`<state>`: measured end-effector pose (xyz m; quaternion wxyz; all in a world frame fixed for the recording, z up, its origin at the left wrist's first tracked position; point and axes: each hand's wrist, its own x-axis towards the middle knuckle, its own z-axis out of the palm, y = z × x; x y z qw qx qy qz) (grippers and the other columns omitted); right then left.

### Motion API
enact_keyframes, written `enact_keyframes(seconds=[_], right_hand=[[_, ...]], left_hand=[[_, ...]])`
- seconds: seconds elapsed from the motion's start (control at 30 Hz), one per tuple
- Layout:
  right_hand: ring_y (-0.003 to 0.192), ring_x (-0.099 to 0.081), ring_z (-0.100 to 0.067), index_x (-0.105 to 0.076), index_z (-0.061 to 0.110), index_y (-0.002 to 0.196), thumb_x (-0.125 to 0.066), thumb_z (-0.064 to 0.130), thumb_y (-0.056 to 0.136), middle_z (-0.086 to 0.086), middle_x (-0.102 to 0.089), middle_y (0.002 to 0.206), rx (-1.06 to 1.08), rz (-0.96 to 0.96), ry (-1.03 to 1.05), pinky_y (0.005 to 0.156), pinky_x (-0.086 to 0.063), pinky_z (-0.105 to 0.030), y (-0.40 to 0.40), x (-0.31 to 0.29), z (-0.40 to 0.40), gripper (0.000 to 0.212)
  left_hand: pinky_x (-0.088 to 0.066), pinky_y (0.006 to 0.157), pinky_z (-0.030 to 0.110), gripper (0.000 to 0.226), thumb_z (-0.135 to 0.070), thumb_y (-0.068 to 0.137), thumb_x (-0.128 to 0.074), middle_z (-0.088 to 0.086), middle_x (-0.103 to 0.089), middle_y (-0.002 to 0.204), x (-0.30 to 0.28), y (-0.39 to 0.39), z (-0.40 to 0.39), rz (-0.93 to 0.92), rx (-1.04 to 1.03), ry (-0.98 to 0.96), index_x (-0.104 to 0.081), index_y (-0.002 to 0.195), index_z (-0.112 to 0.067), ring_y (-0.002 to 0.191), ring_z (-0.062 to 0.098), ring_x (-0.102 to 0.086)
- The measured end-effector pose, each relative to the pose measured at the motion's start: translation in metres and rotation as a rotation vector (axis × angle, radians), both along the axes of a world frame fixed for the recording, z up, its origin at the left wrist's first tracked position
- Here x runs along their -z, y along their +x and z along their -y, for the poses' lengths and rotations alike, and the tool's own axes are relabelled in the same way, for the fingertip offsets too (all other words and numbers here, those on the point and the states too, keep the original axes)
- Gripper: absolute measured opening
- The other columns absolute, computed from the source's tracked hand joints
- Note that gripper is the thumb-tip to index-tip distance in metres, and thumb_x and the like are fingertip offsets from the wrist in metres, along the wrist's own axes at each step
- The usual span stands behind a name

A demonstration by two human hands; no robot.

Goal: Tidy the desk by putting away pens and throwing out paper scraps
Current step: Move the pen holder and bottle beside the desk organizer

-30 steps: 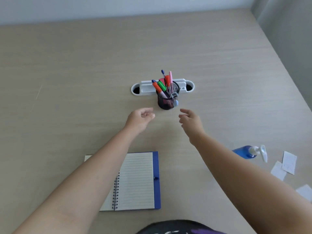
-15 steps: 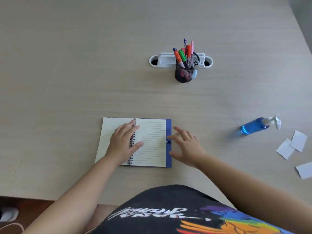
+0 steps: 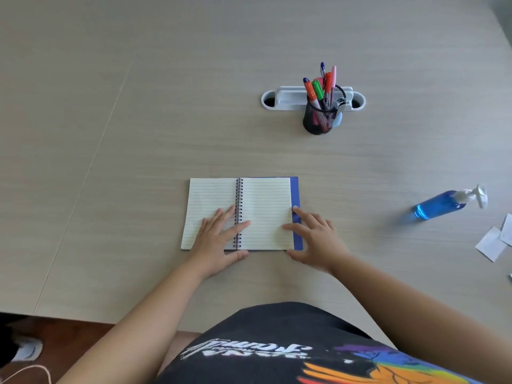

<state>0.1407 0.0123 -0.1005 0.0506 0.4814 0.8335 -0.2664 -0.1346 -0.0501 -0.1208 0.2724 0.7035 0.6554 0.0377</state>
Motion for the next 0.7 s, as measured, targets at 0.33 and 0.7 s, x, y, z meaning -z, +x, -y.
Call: enact_keyframes(seconds=[0.33,0.7], right_hand=[[0.133,-0.035,-0.019,-0.053,0.034,0.131,-0.051,0.035,0.092,0.008,-0.035,0.152,0.095,0.038,0.092,0.107,-0.029,-0.036,-0.021,-0.003,-0.075,0.039],[0.122,-0.047,-0.024,-0.062,0.03,0.122,-0.049,0.021,0.094,0.008,-0.047,0.145,0.15,0.012,0.175,0.098,-0.037,-0.038,-0.039,0.005,-0.15,0.032]], left_hand=[[0.001,0.118,0.053,0.056,-0.046,0.089,-0.059,-0.013,-0.007,0.161,-0.001,0.0,-0.097,-0.009,-0.103,0.017,-0.036,0.139,-0.05,0.149,0.02,0.003],[-0.004,0.114,0.063,0.054,-0.038,0.09,-0.061,-0.007,-0.008,0.162,-0.007,-0.004,-0.18,0.001,-0.14,0.0,-0.04,0.139,-0.045,0.149,0.023,0.003]])
